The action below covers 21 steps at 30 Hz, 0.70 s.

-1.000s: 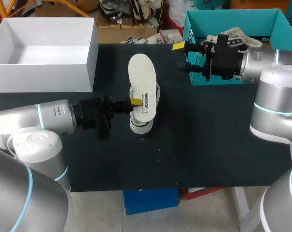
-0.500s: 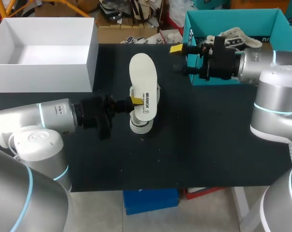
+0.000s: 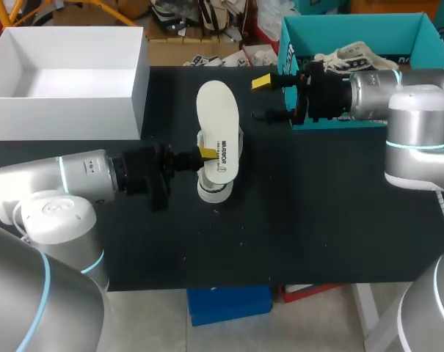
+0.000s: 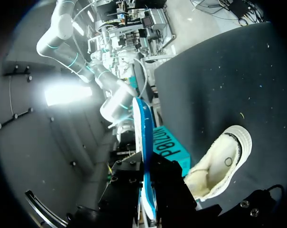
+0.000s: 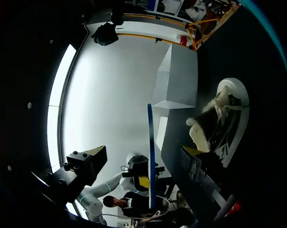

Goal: Take the shoe out of the shoebox, open the shoe tongue, remove and reinsert the insole, then place the shoe into the shoebox

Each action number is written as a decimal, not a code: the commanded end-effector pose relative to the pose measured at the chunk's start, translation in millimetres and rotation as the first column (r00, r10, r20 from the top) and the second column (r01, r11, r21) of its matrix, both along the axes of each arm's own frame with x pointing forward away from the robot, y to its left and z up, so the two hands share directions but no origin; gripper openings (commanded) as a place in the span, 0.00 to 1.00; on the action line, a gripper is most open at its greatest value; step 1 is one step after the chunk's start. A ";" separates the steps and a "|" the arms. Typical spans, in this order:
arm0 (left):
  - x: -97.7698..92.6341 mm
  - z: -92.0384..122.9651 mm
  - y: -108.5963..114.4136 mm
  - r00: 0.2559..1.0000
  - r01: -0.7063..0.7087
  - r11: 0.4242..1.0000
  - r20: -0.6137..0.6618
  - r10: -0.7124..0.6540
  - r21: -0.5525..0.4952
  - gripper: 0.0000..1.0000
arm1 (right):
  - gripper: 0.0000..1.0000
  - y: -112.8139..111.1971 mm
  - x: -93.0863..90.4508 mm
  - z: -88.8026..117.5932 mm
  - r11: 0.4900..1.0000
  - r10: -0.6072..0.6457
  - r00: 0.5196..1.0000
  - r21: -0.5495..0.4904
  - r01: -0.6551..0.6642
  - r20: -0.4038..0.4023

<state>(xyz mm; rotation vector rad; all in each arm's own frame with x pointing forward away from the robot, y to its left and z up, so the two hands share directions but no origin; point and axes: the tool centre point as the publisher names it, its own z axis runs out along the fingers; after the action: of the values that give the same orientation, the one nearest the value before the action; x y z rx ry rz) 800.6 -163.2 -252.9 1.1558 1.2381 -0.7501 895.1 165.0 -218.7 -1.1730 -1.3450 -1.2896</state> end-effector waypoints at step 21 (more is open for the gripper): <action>-0.7 0.1 -1.6 1.000 -0.005 1.000 0.001 0.005 0.004 0.00 | 0.75 34.8 -7.9 -19.1 0.996 0.070 0.997 -0.047 -0.071 -0.037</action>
<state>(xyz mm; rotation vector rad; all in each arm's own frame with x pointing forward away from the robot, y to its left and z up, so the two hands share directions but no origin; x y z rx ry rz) 800.6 -163.1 -252.8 1.1564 1.2382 -0.7505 888.3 193.4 -232.5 -1.1646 -1.3944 -1.1778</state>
